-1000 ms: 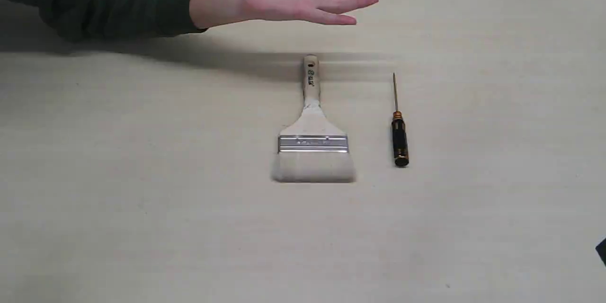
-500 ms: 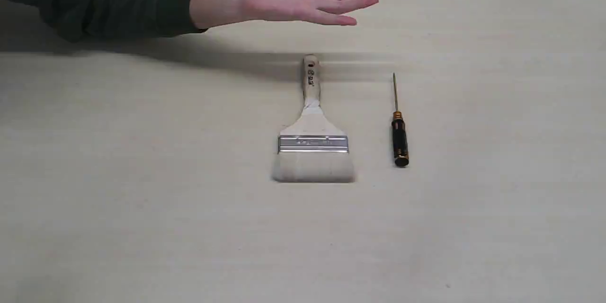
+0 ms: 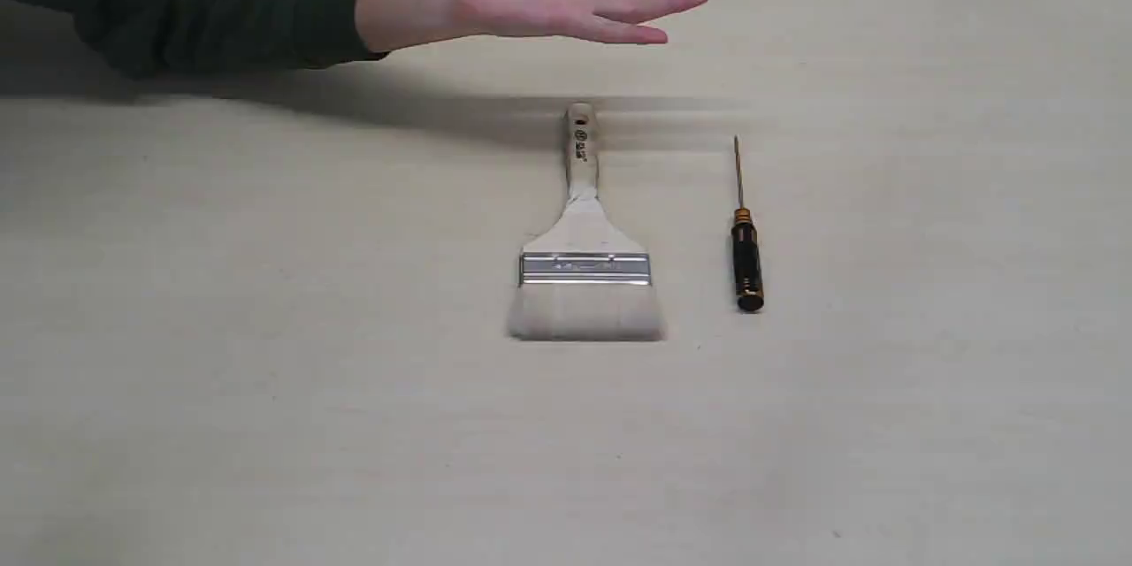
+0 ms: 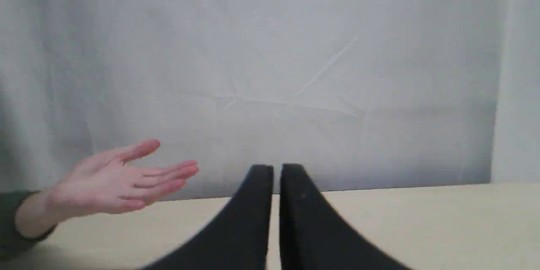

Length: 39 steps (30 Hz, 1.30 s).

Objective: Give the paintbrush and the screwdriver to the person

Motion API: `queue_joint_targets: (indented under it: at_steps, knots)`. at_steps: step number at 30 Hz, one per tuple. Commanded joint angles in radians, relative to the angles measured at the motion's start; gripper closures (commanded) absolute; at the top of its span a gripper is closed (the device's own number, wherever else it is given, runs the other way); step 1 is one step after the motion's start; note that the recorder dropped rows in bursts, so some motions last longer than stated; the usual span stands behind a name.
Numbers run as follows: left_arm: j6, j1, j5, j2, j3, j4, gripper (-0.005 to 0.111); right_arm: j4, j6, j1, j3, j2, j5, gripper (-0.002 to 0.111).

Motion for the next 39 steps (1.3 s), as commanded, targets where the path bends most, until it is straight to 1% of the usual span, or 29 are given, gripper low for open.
queue_joint_targets:
  at_steps: [1,9,13,15,20,26,33,39]
  knots:
    - [-0.002,-0.005,-0.012,-0.002,0.002,-0.003,0.107,0.098,0.029,-0.007,0.002,-0.006,-0.011,0.104]
    - [-0.002,-0.005,-0.012,-0.002,0.002,-0.003,0.107,0.105,0.055,0.000,0.002,-0.006,-0.007,0.104]
    - [-0.002,-0.005,-0.012,-0.002,0.002,-0.003,0.107,0.105,0.110,0.000,0.002,-0.006,-0.063,0.104]
    - [-0.002,-0.005,-0.012,-0.002,0.002,-0.003,0.107,0.105,0.110,0.000,0.001,0.007,-0.049,0.104]
    - [-0.002,-0.005,-0.012,-0.002,0.002,-0.003,0.107,0.097,0.110,0.000,-0.106,0.101,-0.015,0.104]
    - [-0.002,-0.005,-0.010,-0.002,0.002,-0.005,0.107,0.089,0.071,0.000,-0.302,0.324,0.109,0.104]
    - [-0.002,-0.005,-0.010,-0.002,0.002,-0.005,0.107,0.095,0.020,0.000,-0.525,0.676,0.249,0.104]
    - [-0.002,-0.005,-0.010,-0.002,0.002,-0.005,0.107,0.136,-0.048,0.000,-0.674,0.948,0.265,0.104]
